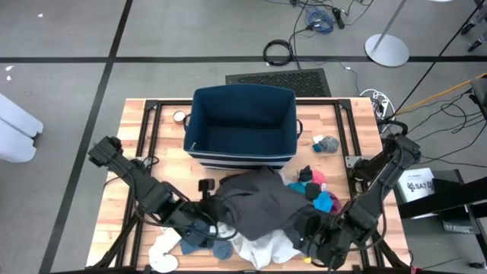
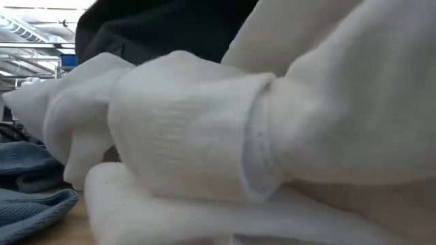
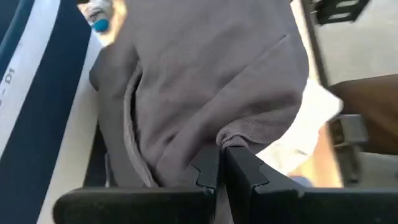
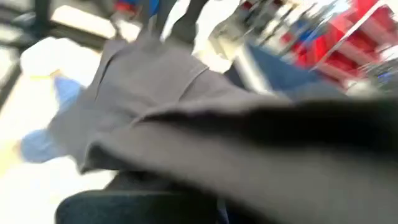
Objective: Sort clothes
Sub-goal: Put the gray short into the white and blue laundry organizer
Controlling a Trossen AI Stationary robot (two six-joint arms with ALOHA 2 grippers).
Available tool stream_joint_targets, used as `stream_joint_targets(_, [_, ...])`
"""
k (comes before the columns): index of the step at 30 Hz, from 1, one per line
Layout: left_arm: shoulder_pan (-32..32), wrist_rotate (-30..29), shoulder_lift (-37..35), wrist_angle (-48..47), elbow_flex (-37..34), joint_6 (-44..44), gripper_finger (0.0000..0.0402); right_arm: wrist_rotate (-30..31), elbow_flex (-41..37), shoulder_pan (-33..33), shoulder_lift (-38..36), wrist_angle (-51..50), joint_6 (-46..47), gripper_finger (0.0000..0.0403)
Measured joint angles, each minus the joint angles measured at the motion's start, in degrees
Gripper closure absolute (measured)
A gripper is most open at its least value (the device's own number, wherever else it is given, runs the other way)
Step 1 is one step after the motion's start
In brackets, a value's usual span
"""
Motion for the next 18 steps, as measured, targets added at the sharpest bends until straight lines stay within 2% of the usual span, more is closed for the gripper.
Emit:
stream_joint_targets(2, [0.1, -2.2, 0.0, 0.1, -1.8, -0.4, 0.0384, 2.7, 0.0, -0.6, -0.8, 3.8, -5.0, 0.0403])
stream_joint_targets(6, [0.4, -2.5, 0.0, -0.7, -3.2, -0.4, 0.0367, 2.4, 0.1, -2.1, -3.5, 7.4, -9.3, 0.0403])
stream_joint_targets(14, [-0.1, -2.5, -1.0, -2.7, -2.1, 0.1, 0.0256, 2.7, 0.1, -4.4, -5.2, 10.0, -14.9, 0.0403])
stream_joint_targets(18, [-0.6, -2.6, -2.9, -5.1, -1.7, -0.3, 0.0230, 2.7, 0.1, -5.1, -5.9, 14.0, -19.7, 0.0403])
